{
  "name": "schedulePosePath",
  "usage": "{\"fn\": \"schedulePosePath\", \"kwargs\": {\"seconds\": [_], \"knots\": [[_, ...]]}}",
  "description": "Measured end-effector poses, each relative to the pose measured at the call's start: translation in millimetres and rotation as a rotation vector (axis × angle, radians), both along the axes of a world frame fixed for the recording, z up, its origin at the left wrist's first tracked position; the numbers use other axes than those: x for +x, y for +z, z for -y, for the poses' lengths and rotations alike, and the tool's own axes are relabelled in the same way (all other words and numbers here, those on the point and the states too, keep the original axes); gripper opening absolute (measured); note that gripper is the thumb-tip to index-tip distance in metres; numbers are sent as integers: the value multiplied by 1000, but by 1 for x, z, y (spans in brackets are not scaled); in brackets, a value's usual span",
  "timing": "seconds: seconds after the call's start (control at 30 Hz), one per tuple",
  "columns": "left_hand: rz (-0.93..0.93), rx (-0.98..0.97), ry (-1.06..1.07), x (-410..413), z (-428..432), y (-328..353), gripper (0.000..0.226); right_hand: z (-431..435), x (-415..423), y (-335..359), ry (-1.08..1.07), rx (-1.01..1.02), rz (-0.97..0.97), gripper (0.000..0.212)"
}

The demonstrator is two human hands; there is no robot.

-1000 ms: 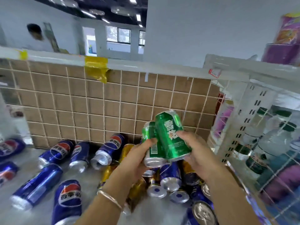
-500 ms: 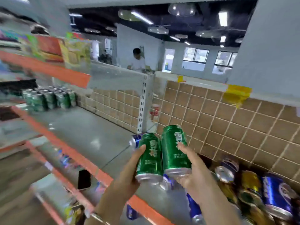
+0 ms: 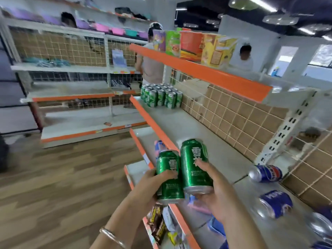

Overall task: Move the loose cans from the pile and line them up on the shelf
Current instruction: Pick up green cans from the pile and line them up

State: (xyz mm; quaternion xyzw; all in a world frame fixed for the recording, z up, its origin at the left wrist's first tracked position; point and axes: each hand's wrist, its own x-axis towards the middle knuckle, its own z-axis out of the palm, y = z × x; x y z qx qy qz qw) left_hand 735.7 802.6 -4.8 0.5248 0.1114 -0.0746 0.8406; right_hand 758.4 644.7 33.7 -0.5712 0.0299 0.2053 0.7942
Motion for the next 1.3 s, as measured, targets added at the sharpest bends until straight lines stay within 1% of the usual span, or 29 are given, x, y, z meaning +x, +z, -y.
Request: {"fn": "schedulePosePath", "kwargs": {"seconds": [0.1, 0.23, 0.33, 0.47, 0.57, 0.73, 0.8, 0.97, 1.03, 1.13, 1.17, 1.2, 1.27, 1.3], "knots": [[-21, 3, 94, 15, -29, -5, 44, -31, 25, -6, 89, 61, -18, 43], [-37, 40, 149, 56, -63, -12, 44, -63, 77, -13, 92, 78, -13, 35], [0, 143, 180, 102, -85, -12, 26, -84, 125, -17, 80, 49, -2, 47], [24, 137, 211, 167, -108, -8, 18, -106, 192, -12, 169, 12, -22, 56], [51, 102, 233, 212, -122, -6, 16, -119, 239, -9, 184, 56, 6, 51], [34, -39, 224, 267, -138, -11, 25, -135, 295, -19, 230, 116, 6, 31], [36, -62, 202, 289, -144, -13, 29, -139, 316, -23, 232, 110, 17, 28], [51, -13, 122, 353, -161, -22, 48, -147, 373, -42, 143, 9, 31, 35], [69, 19, 100, 375, -167, -27, 47, -151, 391, -48, 110, -5, 44, 39], [140, 88, 57, 419, -185, -42, 35, -164, 427, -61, 48, -13, 73, 57], [166, 113, 30, 434, -193, -47, 36, -170, 439, -66, 27, -15, 78, 62], [182, 140, -7, 448, -201, -51, 39, -175, 452, -72, -7, -11, 67, 62], [193, 208, -81, 475, -214, -58, 43, -185, 474, -83, -91, -18, 36, 49], [197, 237, -105, 489, -220, -62, 41, -190, 485, -89, -120, -29, 26, 45]]}}
